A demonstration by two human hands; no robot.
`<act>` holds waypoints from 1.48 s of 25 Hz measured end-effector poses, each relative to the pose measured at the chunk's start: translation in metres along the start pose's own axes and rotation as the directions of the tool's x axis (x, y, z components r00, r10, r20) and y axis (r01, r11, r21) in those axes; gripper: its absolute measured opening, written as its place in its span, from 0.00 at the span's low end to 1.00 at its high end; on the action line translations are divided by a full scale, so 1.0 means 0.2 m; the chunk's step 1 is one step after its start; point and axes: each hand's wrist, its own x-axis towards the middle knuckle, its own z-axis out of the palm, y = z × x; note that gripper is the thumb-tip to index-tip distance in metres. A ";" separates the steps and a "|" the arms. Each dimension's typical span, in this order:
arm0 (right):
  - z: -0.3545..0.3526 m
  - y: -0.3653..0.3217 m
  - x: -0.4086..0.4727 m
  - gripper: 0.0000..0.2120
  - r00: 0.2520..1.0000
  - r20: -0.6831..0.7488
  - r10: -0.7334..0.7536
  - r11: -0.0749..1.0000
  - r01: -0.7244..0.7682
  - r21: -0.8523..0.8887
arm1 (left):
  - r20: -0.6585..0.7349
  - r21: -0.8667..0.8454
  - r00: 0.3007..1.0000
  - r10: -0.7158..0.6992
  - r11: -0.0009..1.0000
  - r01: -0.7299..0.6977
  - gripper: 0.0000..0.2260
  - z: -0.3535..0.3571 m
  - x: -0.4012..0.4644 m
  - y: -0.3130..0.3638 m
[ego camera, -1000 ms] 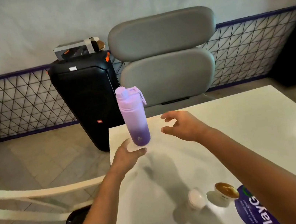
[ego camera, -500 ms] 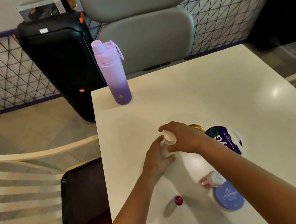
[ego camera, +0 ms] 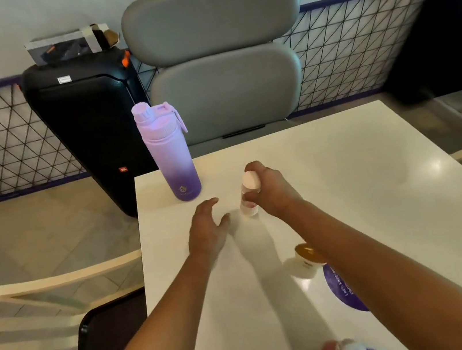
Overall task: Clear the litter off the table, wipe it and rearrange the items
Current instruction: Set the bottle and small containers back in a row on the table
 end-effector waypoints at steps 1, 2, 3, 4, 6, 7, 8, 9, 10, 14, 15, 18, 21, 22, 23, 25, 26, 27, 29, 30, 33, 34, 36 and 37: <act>0.00 0.00 0.06 0.23 1.000 -0.020 0.011 1.000 -0.011 0.020 | -0.050 0.125 0.998 -0.025 0.992 0.031 0.20 -0.03 0.07 -0.04; 0.01 0.01 0.12 0.23 0.999 -0.030 0.021 0.999 -0.020 0.033 | -0.087 0.228 0.994 -0.063 0.970 0.082 0.19 -0.05 0.13 -0.08; 0.02 0.02 0.17 0.24 0.999 -0.032 0.028 0.999 -0.026 0.041 | -0.108 0.299 0.989 -0.104 0.945 0.132 0.19 -0.07 0.17 -0.12; 0.03 0.02 0.22 0.24 0.999 -0.027 0.032 0.998 -0.031 0.048 | -0.115 0.348 0.984 -0.134 0.922 0.167 0.19 -0.09 0.20 -0.17; 0.07 0.04 0.32 0.24 0.999 -0.026 0.035 0.997 -0.033 0.071 | -0.128 0.426 0.985 -0.120 0.890 0.164 0.20 -0.09 0.23 -0.27; 0.08 0.04 0.37 0.24 0.999 -0.038 0.027 0.996 -0.023 0.086 | -0.137 0.449 0.988 -0.077 0.884 0.131 0.20 -0.08 0.22 -0.31; 0.09 0.04 0.41 0.25 0.999 -0.051 0.012 0.995 -0.007 0.100 | -0.147 0.459 0.989 -0.036 0.883 0.100 0.20 -0.08 0.22 -0.33; 0.11 0.04 0.47 0.25 0.998 -0.062 -0.006 0.994 0.013 0.107 | -0.160 0.465 0.987 -0.009 0.881 0.083 0.20 -0.07 0.22 -0.35; 0.12 0.03 0.52 0.25 0.997 -0.075 -0.022 0.993 0.031 0.111 | -0.174 0.472 0.985 0.004 0.878 0.080 0.20 -0.07 0.22 -0.36; 0.21 0.07 0.69 0.30 0.987 -0.149 -0.062 0.985 0.085 0.148 | -0.203 0.481 0.979 0.015 0.873 0.086 0.20 -0.06 0.24 -0.38; 0.24 0.09 0.71 0.34 0.984 -0.163 -0.066 0.985 0.090 0.146 | -0.203 0.485 0.979 0.010 0.870 0.092 0.20 -0.05 0.24 -0.39; 0.32 0.19 0.76 0.38 0.994 -0.110 -0.015 0.988 0.031 0.148 | -0.196 0.493 0.981 0.000 0.865 0.099 0.26 -0.05 0.24 -0.40; 0.38 0.26 0.78 0.28 0.996 -0.061 0.064 0.982 -0.052 0.180 | -0.201 0.485 0.979 0.019 0.871 0.083 0.31 -0.05 0.24 -0.40; 0.38 0.27 0.79 0.25 0.995 -0.064 0.073 0.982 -0.061 0.177 | -0.199 0.483 0.980 0.012 0.872 0.087 0.30 -0.05 0.24 -0.40; 0.39 0.28 0.79 0.24 0.995 -0.067 0.076 0.981 -0.062 0.183 | -0.196 0.479 0.981 0.001 0.873 0.094 0.29 -0.05 0.24 -0.40; 0.39 0.29 0.79 0.25 0.994 -0.071 0.087 0.976 -0.071 0.207 | -0.188 0.476 0.982 -0.012 0.873 0.102 0.27 -0.05 0.24 -0.39; 0.40 0.30 0.79 0.26 0.993 -0.076 0.095 0.976 -0.078 0.205 | -0.184 0.478 0.983 -0.016 0.872 0.104 0.27 -0.05 0.24 -0.39; 0.41 0.30 0.79 0.27 0.992 -0.079 0.100 0.977 -0.083 0.194 | -0.183 0.482 0.983 -0.018 0.870 0.106 0.27 -0.05 0.24 -0.39; 0.42 0.30 0.80 0.27 0.992 -0.082 0.099 0.982 -0.084 0.171 | -0.189 0.483 0.982 -0.016 0.869 0.107 0.29 -0.05 0.24 -0.39; 0.43 0.30 0.80 0.27 0.991 -0.084 0.101 0.982 -0.086 0.166 | -0.195 0.480 0.981 -0.010 0.871 0.105 0.31 -0.05 0.23 -0.39; 0.43 0.31 0.80 0.26 0.989 -0.112 0.098 0.987 -0.082 0.136 | -0.200 0.479 0.980 -0.002 0.872 0.100 0.34 -0.05 0.23 -0.38; 0.44 0.31 0.80 0.26 0.989 -0.122 0.088 0.990 -0.073 0.121 | -0.200 0.481 0.980 -0.001 0.871 0.099 0.34 -0.05 0.23 -0.38; 0.45 0.31 0.80 0.26 0.988 -0.133 0.074 0.993 -0.061 0.100 | -0.201 0.480 0.980 -0.003 0.872 0.101 0.34 -0.05 0.24 -0.39; 0.46 0.31 0.80 0.27 0.988 -0.139 0.070 0.994 -0.057 0.091 | -0.202 0.479 0.979 -0.004 0.872 0.103 0.34 -0.05 0.24 -0.39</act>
